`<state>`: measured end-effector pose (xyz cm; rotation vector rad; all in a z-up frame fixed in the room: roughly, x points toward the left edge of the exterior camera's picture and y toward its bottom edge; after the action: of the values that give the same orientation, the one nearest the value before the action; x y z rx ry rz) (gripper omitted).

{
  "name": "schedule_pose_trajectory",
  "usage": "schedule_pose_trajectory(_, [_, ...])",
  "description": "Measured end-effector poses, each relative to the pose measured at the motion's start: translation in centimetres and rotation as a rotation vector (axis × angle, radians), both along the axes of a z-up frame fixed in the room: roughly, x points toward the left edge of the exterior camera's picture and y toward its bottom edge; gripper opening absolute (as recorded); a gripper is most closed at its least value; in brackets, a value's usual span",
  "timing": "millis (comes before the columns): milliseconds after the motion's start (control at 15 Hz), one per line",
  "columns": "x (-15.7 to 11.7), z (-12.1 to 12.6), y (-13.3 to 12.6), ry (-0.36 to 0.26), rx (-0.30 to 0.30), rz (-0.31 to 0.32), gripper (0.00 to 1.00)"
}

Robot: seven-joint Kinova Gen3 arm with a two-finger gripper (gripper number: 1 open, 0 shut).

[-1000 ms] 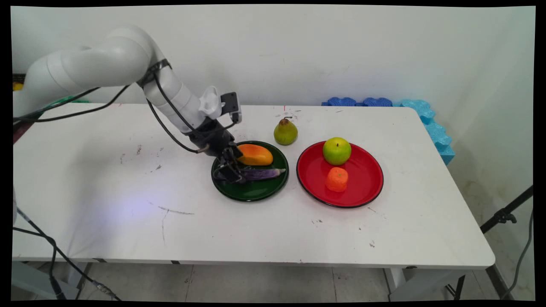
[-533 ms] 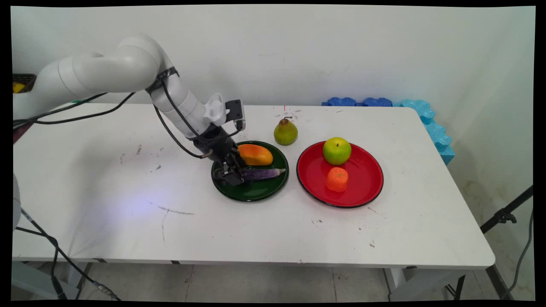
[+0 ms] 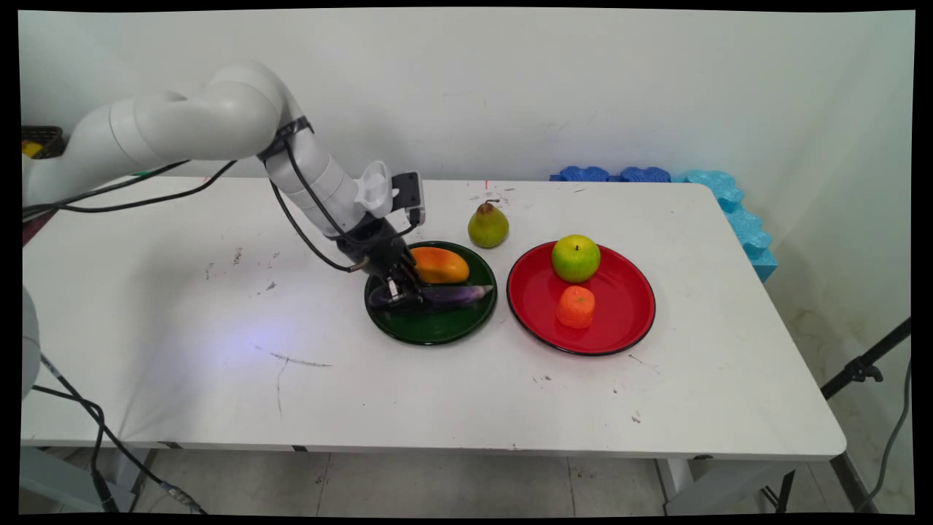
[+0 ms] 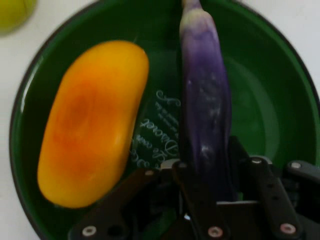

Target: Place the picked object on the table

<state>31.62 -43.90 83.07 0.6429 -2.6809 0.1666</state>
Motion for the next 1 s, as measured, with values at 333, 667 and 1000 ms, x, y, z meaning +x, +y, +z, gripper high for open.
schedule_pose_trajectory(333, [-1.0,3.4,0.6,0.034,-0.054,-0.028,0.00])
schedule_pose_trajectory(667, [-3.4,8.7,2.9,0.107,-0.094,-0.046,0.00])
schedule_pose_trajectory(1000, [-6.0,10.4,5.9,0.149,-0.076,-0.044,0.00])
